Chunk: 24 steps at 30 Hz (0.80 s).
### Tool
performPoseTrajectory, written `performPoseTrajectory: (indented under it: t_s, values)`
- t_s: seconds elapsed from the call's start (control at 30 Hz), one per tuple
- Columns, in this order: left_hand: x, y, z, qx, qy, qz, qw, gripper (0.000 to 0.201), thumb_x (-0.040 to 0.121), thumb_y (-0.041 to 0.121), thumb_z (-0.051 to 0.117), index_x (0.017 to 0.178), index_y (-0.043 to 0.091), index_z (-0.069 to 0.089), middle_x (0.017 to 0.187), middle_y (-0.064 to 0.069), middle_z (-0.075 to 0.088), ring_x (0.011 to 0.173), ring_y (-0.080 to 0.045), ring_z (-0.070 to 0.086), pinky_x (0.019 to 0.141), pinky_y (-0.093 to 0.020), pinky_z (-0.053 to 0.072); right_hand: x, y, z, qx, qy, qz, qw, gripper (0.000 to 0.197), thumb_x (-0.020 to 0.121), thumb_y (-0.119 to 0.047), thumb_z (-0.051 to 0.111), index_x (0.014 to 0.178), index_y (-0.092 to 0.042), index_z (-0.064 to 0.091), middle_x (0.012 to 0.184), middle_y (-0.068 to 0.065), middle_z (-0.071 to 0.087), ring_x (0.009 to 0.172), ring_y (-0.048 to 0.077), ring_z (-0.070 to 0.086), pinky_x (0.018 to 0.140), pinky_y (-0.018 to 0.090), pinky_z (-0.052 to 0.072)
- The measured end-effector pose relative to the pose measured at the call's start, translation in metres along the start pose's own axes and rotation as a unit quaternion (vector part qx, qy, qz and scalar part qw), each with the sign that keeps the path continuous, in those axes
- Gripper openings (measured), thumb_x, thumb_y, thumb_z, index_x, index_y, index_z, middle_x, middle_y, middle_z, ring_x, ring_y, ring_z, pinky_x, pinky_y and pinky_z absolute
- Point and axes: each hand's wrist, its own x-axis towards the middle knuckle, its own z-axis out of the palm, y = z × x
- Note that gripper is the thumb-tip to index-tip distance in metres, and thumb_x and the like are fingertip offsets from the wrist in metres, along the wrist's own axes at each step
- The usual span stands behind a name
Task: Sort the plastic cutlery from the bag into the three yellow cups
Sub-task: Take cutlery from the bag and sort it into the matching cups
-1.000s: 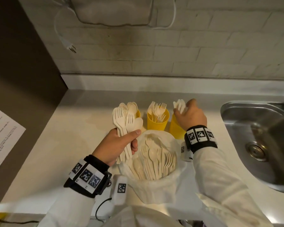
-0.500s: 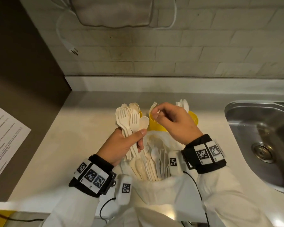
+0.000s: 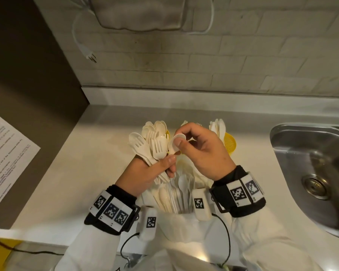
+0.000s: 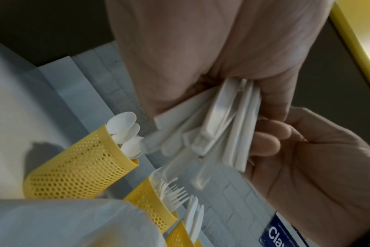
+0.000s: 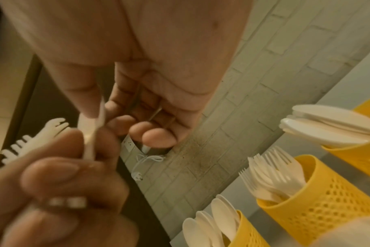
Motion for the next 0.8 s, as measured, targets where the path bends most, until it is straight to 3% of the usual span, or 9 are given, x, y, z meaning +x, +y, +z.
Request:
performPoseTrajectory:
  t_s: [0.1,0.3,0.43,0.5,0.57,0.63,0.7,0.73,0.8]
  values:
    - [0.002,0.005,0.006,0.006,-0.004,0.011,1.000,0.020,0.103,0.016,0.059,0.094,0.024,0.075,0.079,-0.008,0.070,0.065,-0.028,0.060,0.071,-0.033,0.054,-0.004,-0.002,-0.003,0.023,0.037,-0.009,0.999,0.010,0.101,-0.015,0.059,0.100,-0.006,0.063,0.096,0.013,0.070,0.085,0.032,0.069,0.075,0.058,0.059]
    - [0.007,0.007,0.017,-0.008,0.006,0.023,1.000,0.027,0.101,0.021,0.054,0.124,0.017,0.069,0.085,-0.015,0.073,0.054,-0.029,0.050,0.061,-0.025,0.049,-0.010,-0.019,-0.020,0.228,0.135,-0.006,0.964,0.007,0.108,-0.009,0.040,0.104,-0.008,0.045,0.101,0.029,0.070,0.089,0.046,0.070,0.080,0.053,0.059]
    - [0.004,0.009,0.028,-0.017,-0.014,0.035,0.999,0.030,0.102,0.021,0.054,0.128,0.017,0.069,0.085,-0.013,0.074,0.052,-0.019,0.048,0.061,-0.023,0.049,-0.012,-0.031,-0.041,0.328,0.209,0.018,0.921,0.012,0.108,-0.005,0.033,0.104,-0.014,0.041,0.078,0.018,0.062,0.066,0.036,0.066,0.067,0.042,0.057]
    - [0.002,0.009,0.033,-0.020,-0.019,0.038,0.999,0.028,0.102,0.024,0.054,0.124,0.024,0.072,0.085,-0.012,0.074,0.053,-0.019,0.048,0.063,-0.025,0.050,-0.015,-0.033,-0.049,0.340,0.230,0.031,0.911,0.012,0.102,-0.006,0.039,0.101,-0.017,0.043,0.069,0.010,0.047,0.051,0.024,0.048,0.055,0.033,0.044]
    - [0.001,0.010,0.038,-0.021,-0.022,0.033,0.999,0.028,0.102,0.025,0.054,0.122,0.029,0.073,0.086,-0.012,0.074,0.054,-0.019,0.048,0.065,-0.026,0.050,-0.020,-0.034,-0.054,0.269,0.214,0.026,0.939,0.010,0.094,-0.012,0.051,0.102,-0.018,0.053,0.067,0.002,0.041,0.050,0.017,0.035,0.052,0.027,0.034]
    - [0.000,0.012,0.041,-0.022,-0.023,0.027,0.999,0.028,0.101,0.026,0.055,0.122,0.029,0.073,0.086,-0.012,0.074,0.054,-0.019,0.049,0.064,-0.026,0.050,-0.028,-0.039,-0.052,0.094,0.160,-0.006,0.983,0.009,0.094,-0.014,0.064,0.103,-0.015,0.066,0.069,-0.009,0.055,0.054,0.009,0.049,0.054,0.024,0.041]
    - [0.000,0.014,0.044,-0.015,-0.019,0.023,0.999,0.026,0.101,0.029,0.057,0.122,0.025,0.071,0.087,-0.012,0.076,0.053,-0.021,0.051,0.062,-0.027,0.051,-0.034,-0.044,-0.045,-0.018,0.096,-0.021,0.995,0.008,0.094,-0.005,0.070,0.099,-0.009,0.074,0.069,-0.001,0.066,0.056,0.012,0.061,0.058,0.018,0.048]
    - [0.001,0.015,0.045,-0.009,-0.013,0.020,1.000,0.026,0.100,0.029,0.058,0.122,0.022,0.069,0.086,-0.013,0.076,0.053,-0.023,0.052,0.062,-0.028,0.051,-0.035,-0.046,-0.041,-0.039,0.070,-0.016,0.997,0.008,0.093,-0.004,0.071,0.099,-0.009,0.075,0.064,0.006,0.064,0.054,0.019,0.059,0.057,0.020,0.049]
    - [0.003,0.016,0.047,-0.001,-0.003,0.014,1.000,0.028,0.100,0.025,0.057,0.124,0.012,0.064,0.085,-0.014,0.076,0.054,-0.027,0.053,0.062,-0.030,0.052,-0.035,-0.046,-0.037,-0.057,0.044,-0.002,0.997,0.011,0.093,-0.008,0.074,0.102,-0.012,0.076,0.051,-0.002,0.049,0.048,0.019,0.044,0.054,0.028,0.046]
